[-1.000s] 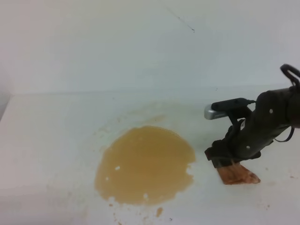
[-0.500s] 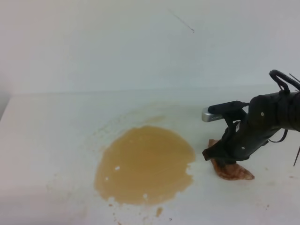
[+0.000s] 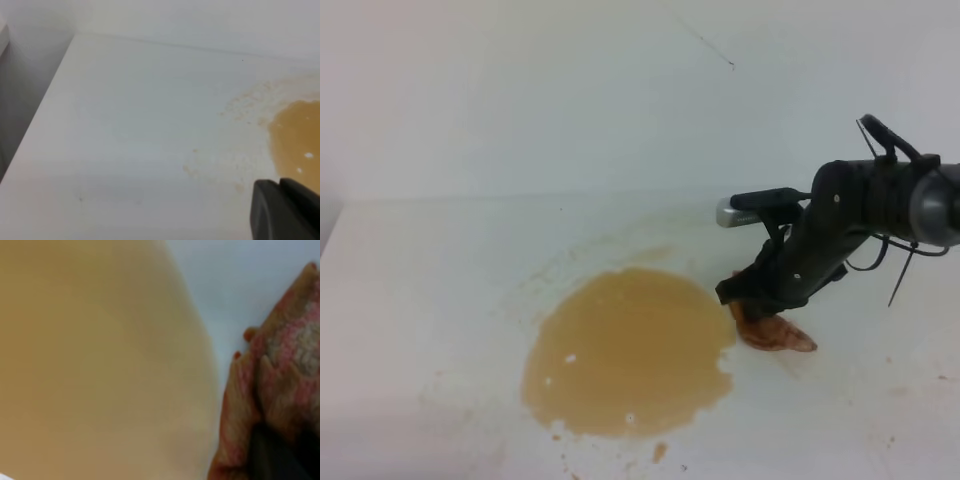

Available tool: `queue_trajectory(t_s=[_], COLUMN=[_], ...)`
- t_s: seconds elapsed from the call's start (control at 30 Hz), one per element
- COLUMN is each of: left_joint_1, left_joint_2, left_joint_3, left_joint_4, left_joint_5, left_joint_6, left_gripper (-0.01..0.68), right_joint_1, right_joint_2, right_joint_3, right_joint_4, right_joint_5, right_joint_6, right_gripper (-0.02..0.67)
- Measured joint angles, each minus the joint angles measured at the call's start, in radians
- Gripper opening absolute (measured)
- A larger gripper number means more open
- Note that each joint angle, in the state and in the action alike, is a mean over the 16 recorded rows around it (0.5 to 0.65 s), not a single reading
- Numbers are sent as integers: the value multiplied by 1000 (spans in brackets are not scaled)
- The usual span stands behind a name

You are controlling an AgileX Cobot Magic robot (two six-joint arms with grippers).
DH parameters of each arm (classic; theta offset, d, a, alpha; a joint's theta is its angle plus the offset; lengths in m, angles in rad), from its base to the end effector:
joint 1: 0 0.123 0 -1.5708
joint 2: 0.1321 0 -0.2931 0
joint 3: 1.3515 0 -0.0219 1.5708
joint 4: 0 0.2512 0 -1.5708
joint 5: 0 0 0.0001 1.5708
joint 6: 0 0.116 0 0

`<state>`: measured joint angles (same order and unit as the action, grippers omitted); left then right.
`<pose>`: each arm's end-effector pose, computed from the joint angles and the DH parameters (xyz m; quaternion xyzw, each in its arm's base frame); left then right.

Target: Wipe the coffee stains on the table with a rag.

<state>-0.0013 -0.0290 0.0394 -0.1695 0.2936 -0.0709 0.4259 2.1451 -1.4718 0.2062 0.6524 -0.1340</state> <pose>0.0705 -0.0058 0.1697 -0.0748 0.7745 -0.0923 0.6213 0.4040 0.1991 0.1168 -0.2035 0.9622 0.0983 0.1518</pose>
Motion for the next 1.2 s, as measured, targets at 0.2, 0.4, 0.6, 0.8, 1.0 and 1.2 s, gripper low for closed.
queue_trajectory(t_s=[0.2, 0.4, 0.6, 0.8, 1.0, 1.2], left_joint_1=[0, 0, 0, 0, 0, 0], left_joint_2=[0, 0, 0, 0, 0, 0], left_joint_3=[0, 0, 0, 0, 0, 0], left_joint_4=[-8, -16, -22, -22, -22, -22], left_joint_5=[0, 0, 0, 0, 0, 0], left_joint_6=[0, 0, 0, 0, 0, 0], left_gripper=[1, 1, 1, 1, 1, 1], right_joint_1=[40, 104, 159, 183, 186, 186], right_joint_2=[80, 140, 173, 170, 109, -6], right_joint_3=[-101, -187, -253, -303, -330, -312], right_joint_4=[59, 80, 85, 75, 17, -97], right_joint_5=[38, 54, 58, 58, 65, 91], right_joint_6=[-37, -48, -49, -47, -27, 19], right_gripper=[1, 2, -1, -1, -1, -1])
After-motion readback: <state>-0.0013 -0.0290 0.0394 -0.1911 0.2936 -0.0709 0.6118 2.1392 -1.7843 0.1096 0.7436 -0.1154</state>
